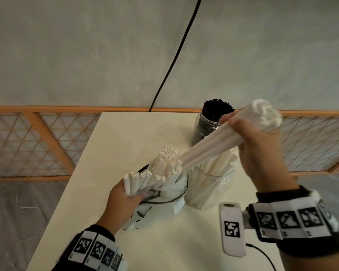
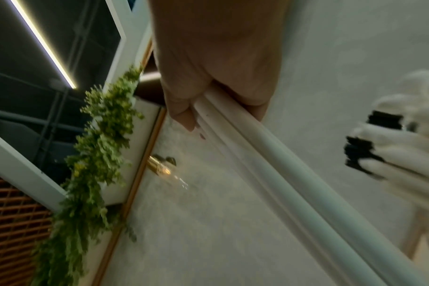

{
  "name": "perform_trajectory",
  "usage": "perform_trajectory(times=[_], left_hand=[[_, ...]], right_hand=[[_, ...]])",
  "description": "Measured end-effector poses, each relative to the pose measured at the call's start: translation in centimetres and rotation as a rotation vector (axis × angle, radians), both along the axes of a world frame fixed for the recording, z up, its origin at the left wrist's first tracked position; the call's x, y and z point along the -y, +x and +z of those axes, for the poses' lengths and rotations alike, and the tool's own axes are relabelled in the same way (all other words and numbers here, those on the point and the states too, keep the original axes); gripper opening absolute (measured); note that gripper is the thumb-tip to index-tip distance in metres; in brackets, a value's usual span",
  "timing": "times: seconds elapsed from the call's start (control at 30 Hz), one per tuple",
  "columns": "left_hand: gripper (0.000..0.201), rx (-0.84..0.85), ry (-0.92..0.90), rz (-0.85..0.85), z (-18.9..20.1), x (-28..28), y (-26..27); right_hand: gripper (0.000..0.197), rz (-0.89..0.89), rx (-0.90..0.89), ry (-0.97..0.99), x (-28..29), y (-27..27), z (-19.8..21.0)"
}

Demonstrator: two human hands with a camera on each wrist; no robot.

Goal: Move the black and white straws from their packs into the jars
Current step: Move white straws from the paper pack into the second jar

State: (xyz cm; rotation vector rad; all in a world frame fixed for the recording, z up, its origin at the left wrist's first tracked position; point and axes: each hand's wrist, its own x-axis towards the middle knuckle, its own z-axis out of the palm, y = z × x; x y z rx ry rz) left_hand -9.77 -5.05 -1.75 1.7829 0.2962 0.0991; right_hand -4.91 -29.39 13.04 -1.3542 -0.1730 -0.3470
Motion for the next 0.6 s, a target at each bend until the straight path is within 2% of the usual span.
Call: perform_trajectory(times=[0.1,0.2,0.33,0.47,0.53,0.6], left_hand=[[0.032,-0.005,-0.019,0.016,-0.2,0.0,0.1],[0.031,-0.013,-0.025,0.022,-0.1,0.2,0.1],[0.031,-0.006,-0.02,0.02,0.3,0.5,-0.2],[0.031,-0.012,-0.009,0.028,0.8,0.7,-0.3],[0.03,-0.022,-0.012,0.036,1.0,0.7,-0.4],[0.03,-0.03,-0.015,0.045,1.1,0.7,-0.5]], right_hand=[[0.009,-0.062,0.094,0.087,2.0,0.1,1.6],[0.008,-0.134,0.103,0.1,3.4,0.3,2.1],[0.014,-0.177,0.0,0.102,3.6,1.1,0.6],[0.02,-0.176,-0.187,-0.078,2.7,2.1,-2.3],[0.032,-0.204,-0.272,-0.231,2.6,2.3,-3.5],[0.057,-0.244,-0.308,-0.283,2.8,2.3,-4.2]])
